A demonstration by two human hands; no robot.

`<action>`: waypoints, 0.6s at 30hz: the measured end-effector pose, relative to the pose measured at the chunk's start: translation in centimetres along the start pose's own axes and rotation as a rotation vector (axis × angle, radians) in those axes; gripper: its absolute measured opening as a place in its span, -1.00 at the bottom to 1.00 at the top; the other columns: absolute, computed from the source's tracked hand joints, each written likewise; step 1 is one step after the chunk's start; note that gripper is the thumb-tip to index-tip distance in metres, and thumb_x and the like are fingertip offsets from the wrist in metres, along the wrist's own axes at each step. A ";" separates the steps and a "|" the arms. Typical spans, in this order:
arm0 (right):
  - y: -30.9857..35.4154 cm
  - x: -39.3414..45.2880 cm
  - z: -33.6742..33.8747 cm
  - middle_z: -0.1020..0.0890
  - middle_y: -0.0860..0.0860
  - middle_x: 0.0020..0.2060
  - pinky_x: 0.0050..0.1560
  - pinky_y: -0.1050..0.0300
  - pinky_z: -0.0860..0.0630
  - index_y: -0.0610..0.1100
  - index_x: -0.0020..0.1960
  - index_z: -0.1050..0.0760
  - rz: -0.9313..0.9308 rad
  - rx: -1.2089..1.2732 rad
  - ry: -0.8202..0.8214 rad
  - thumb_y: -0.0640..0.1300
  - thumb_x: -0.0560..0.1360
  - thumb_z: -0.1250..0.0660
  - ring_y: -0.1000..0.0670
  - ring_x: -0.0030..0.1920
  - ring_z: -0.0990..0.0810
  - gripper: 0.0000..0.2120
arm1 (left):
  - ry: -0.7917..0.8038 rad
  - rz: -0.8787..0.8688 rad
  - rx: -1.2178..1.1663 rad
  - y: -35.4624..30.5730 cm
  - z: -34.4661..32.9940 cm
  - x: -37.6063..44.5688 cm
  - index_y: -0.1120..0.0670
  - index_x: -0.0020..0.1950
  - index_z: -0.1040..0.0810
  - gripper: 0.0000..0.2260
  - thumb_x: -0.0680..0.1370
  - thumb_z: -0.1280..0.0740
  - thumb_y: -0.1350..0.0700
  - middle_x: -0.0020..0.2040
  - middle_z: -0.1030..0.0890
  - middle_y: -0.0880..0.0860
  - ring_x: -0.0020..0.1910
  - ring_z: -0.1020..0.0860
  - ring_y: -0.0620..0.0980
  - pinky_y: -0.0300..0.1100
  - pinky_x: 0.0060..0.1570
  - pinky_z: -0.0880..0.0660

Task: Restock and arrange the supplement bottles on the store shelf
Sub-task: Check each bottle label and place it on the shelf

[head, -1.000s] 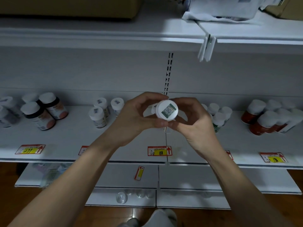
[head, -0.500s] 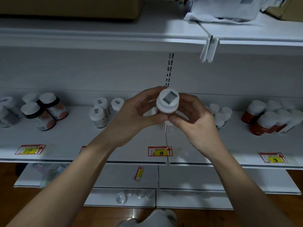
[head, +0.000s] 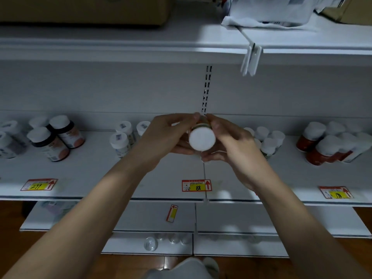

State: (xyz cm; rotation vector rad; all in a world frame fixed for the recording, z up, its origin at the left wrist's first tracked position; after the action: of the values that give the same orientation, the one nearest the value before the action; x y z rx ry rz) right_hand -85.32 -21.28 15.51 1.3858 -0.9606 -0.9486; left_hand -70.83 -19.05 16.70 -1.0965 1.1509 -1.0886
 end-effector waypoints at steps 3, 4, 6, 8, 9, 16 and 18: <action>0.3 0.3 -0.1 -0.68 -0.23 -0.30 -0.28 0.04 -0.61 -0.17 0.08 -0.62 -0.075 0.001 -0.075 0.11 0.61 -0.24 -0.15 -0.36 -0.66 -0.64 | -0.010 0.106 0.011 0.1 -0.2 0.2 0.15 0.03 -0.64 -0.65 0.59 -0.31 -0.13 -0.21 -0.71 0.22 -0.26 -0.72 0.10 -0.22 -0.33 -0.62; 0.4 0.3 -0.2 -0.66 -0.22 -0.35 -0.33 0.07 -0.60 -0.18 0.03 -0.62 -0.088 0.001 -0.091 0.14 0.60 -0.24 -0.14 -0.40 -0.64 -0.61 | -0.012 0.129 0.017 0.1 -0.2 0.2 0.17 0.02 -0.64 -0.62 0.58 -0.31 -0.16 -0.23 -0.71 0.24 -0.27 -0.72 0.11 -0.22 -0.33 -0.62; 0.8 0.4 0.0 -0.64 -0.21 -0.40 -0.38 0.10 -0.57 -0.19 -0.03 -0.61 -0.097 0.003 -0.117 0.17 0.58 -0.25 -0.12 -0.44 -0.61 -0.58 | -0.015 0.152 0.020 0.0 -0.1 0.3 0.21 0.03 -0.63 -0.56 0.57 -0.32 -0.19 -0.25 -0.70 0.25 -0.29 -0.71 0.12 -0.21 -0.34 -0.62; 1.0 0.4 0.1 -0.64 -0.22 -0.40 -0.40 0.11 -0.55 -0.20 -0.07 -0.61 -0.096 0.004 -0.133 0.19 0.57 -0.26 -0.12 -0.46 -0.61 -0.56 | -0.013 0.157 0.017 -0.2 0.0 0.3 0.23 0.03 -0.62 -0.53 0.56 -0.32 -0.20 -0.25 -0.70 0.26 -0.29 -0.71 0.12 -0.20 -0.34 -0.62; 1.1 0.4 0.1 -0.64 -0.22 -0.40 -0.40 0.11 -0.55 -0.20 -0.08 -0.61 -0.096 0.003 -0.136 0.19 0.57 -0.27 -0.12 -0.46 -0.60 -0.56 | -0.008 0.157 0.015 -0.2 0.0 0.3 0.24 0.04 -0.61 -0.53 0.56 -0.32 -0.20 -0.25 -0.70 0.26 -0.29 -0.71 0.12 -0.20 -0.34 -0.62; 1.5 0.1 -0.1 -0.64 -0.22 -0.41 -0.39 0.12 -0.56 -0.19 -0.09 -0.61 -0.099 0.004 -0.119 0.14 0.58 -0.28 -0.12 -0.46 -0.61 -0.61 | -0.006 0.139 0.003 -0.6 -0.1 -0.1 0.23 0.02 -0.62 -0.55 0.56 -0.32 -0.19 -0.25 -0.70 0.26 -0.29 -0.71 0.11 -0.21 -0.34 -0.62; 1.5 0.0 -0.1 -0.65 -0.22 -0.39 -0.38 0.12 -0.58 -0.20 -0.07 -0.61 -0.100 0.006 -0.111 0.10 0.59 -0.28 -0.13 -0.44 -0.62 -0.64 | 0.001 0.129 0.003 -0.7 -0.2 -0.2 0.20 0.02 -0.63 -0.59 0.57 -0.32 -0.17 -0.24 -0.70 0.26 -0.28 -0.71 0.11 -0.22 -0.33 -0.62</action>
State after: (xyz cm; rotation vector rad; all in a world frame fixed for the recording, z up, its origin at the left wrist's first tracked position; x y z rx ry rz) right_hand -85.31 -21.27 17.03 1.4088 -0.9848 -1.1076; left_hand -71.06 -18.99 17.42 -1.0058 1.2035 -0.9902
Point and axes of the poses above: each hand's wrist, its own x-axis towards the middle knuckle, its own z-axis out of the back of the hand, y = z × x, the point moved 9 cm from there along x, towards the middle knuckle
